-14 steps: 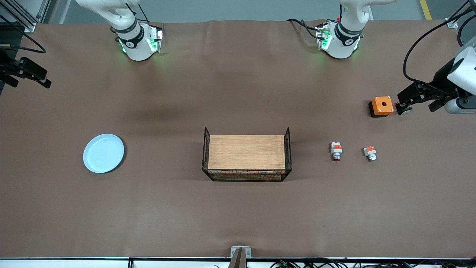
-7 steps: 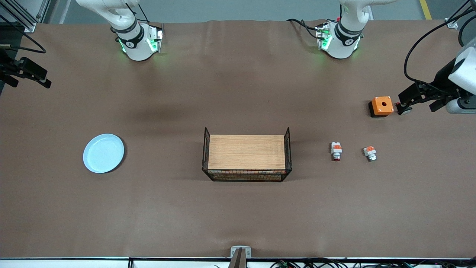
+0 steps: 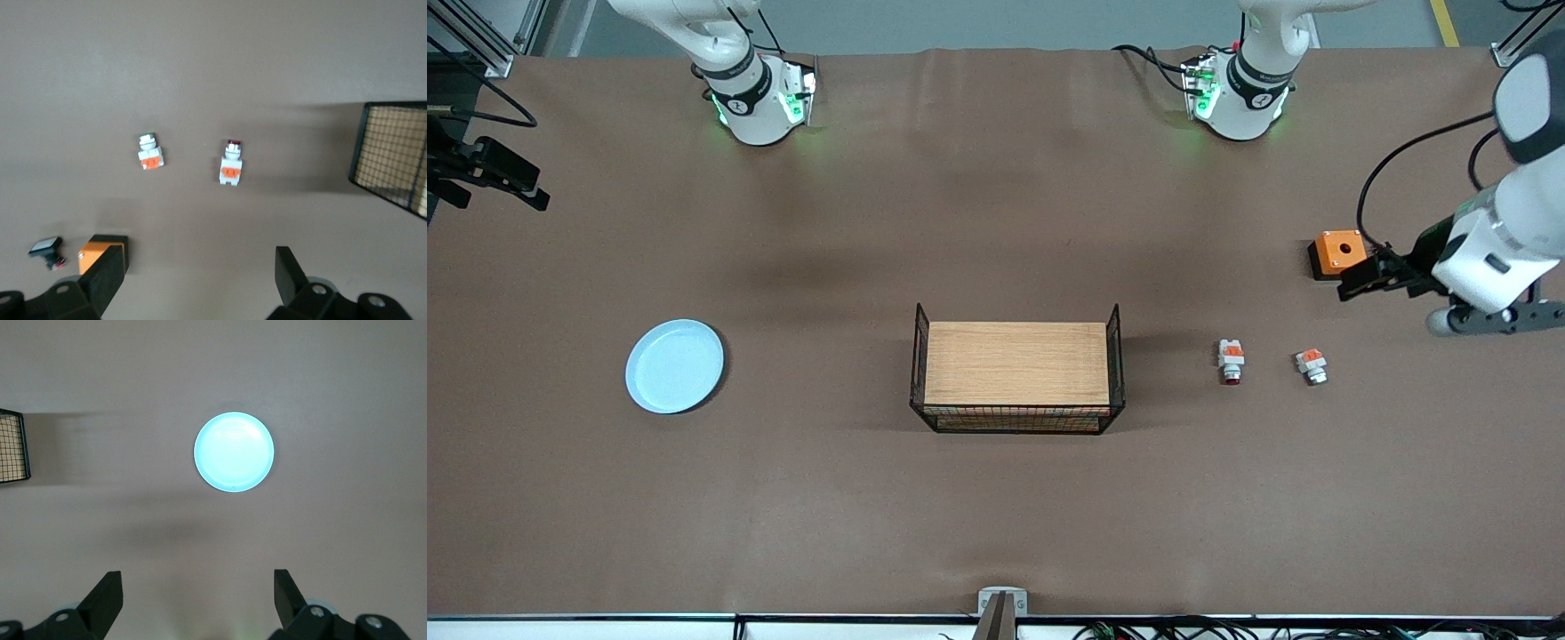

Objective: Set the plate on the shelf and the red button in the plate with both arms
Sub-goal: 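Move the left gripper down onto the red push-button switch and grasp it, then lift the red button with the left gripper while the right gripper reaches the plate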

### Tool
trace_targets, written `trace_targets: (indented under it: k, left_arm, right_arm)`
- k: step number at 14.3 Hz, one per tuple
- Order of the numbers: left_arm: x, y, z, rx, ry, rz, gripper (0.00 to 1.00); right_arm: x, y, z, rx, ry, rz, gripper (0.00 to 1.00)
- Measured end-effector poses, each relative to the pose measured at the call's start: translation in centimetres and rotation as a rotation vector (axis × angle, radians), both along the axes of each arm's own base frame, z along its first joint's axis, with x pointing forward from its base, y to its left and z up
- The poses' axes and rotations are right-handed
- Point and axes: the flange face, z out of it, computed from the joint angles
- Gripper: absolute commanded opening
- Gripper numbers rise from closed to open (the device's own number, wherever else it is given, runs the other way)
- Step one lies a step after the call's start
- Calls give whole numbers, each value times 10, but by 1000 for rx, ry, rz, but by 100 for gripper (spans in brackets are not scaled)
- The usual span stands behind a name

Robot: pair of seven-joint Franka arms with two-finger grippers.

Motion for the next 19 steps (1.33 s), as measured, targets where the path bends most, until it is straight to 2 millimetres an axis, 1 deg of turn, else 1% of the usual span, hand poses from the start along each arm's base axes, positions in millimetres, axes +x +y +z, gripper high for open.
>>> trace_targets:
  k: [2, 5, 8, 11, 14, 16, 18, 19]
  left_arm:
    - [8, -3, -36, -2, -8, 35, 100]
    - [8, -12, -89, -7, -24, 41, 100]
    - [4, -33, -142, -10, -11, 14, 100]
    - [0, -49, -195, -4, -25, -16, 100]
    - [-6, -59, -234, 25, -8, -64, 100]
    - [-6, -64, -258, 39, 1, -93, 100]
    - [-7, -64, -281, 58, 10, -120, 100]
    - [-8, -63, -290, 62, 18, -127, 100]
  right_arm:
    - [0, 0, 0, 0, -1, 0, 100]
    - [0, -2, 2, 0, -4, -3, 100]
    - [0, -2, 2, 0, -3, -4, 100]
    - [-1, -3, 1, -1, 2, -5, 100]
    - [0, -4, 0, -4, 4, -6, 100]
    - [3, -6, -5, -6, 15, -10, 100]
    - [12, -8, -21, -7, 45, -13, 100]
    - [19, -8, -34, -8, 69, -14, 100]
